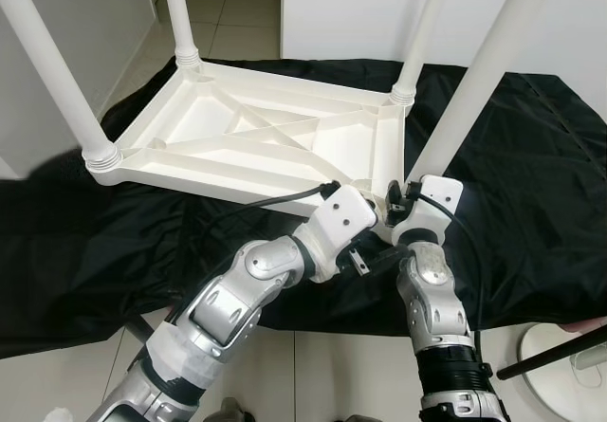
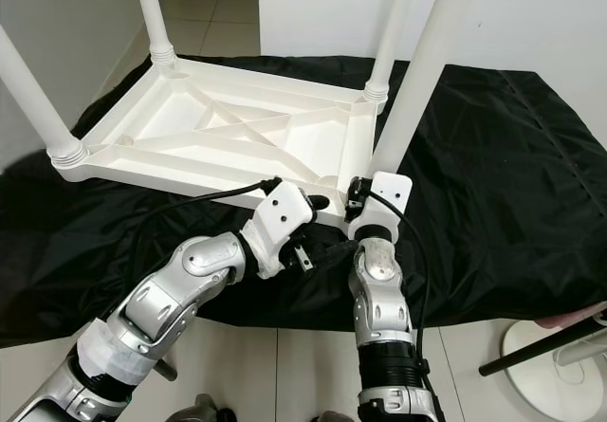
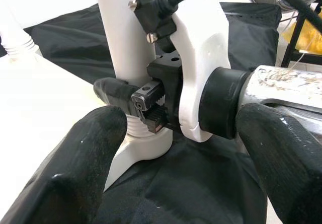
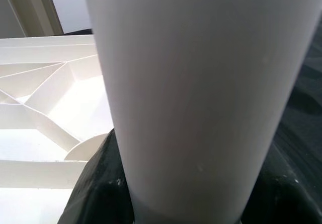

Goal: Building children table

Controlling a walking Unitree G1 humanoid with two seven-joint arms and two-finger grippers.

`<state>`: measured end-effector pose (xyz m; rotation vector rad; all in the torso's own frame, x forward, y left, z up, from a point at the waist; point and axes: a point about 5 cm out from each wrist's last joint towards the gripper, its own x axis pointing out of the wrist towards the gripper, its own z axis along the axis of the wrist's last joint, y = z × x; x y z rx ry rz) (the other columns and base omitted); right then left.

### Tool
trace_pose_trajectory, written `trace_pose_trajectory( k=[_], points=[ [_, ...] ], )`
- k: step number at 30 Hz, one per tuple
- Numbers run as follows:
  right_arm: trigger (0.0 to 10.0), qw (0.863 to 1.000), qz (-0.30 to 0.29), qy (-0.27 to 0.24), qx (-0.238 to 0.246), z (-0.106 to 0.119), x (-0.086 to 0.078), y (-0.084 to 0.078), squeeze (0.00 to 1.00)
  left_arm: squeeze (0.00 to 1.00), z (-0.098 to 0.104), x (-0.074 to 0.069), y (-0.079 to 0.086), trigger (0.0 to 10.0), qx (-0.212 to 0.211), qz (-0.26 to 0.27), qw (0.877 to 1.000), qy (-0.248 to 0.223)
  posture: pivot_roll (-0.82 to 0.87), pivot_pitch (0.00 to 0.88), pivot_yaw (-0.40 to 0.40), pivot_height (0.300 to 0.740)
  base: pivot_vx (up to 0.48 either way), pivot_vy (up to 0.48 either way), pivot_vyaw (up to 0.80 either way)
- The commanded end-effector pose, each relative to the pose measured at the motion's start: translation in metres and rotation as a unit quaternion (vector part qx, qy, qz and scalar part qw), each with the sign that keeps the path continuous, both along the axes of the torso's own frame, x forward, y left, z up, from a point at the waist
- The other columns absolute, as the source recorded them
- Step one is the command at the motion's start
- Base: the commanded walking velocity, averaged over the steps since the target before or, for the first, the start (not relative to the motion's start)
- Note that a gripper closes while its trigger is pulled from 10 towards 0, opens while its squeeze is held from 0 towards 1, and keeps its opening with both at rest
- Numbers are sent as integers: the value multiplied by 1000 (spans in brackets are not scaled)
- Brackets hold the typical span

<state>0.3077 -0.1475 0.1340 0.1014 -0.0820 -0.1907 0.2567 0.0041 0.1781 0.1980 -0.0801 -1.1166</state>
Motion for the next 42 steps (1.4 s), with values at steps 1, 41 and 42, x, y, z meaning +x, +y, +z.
trace_pose_trajectory(
  k=[1, 41, 42],
  points=[
    [10000, 1000, -12, 18, 17, -11, -7, -4, 322, 0, -2, -1, -1, 10000, 8, -24, 1000, -1, -38, 0, 28, 740, 0, 0, 0],
    [10000, 915, 353, 14, -196, 2, 22, -42, 0, 0, 3, 15, -1, 10000, 25, -26, 999, -30, -51, 0, 75, 740, 0, 0, 0],
    [10000, 914, 354, 21, -199, 1, 25, -46, 0, 0, 4, 16, -2, 10000, 24, -26, 999, -32, -50, 0, 76, 740, 0, 0, 0]
  ],
)
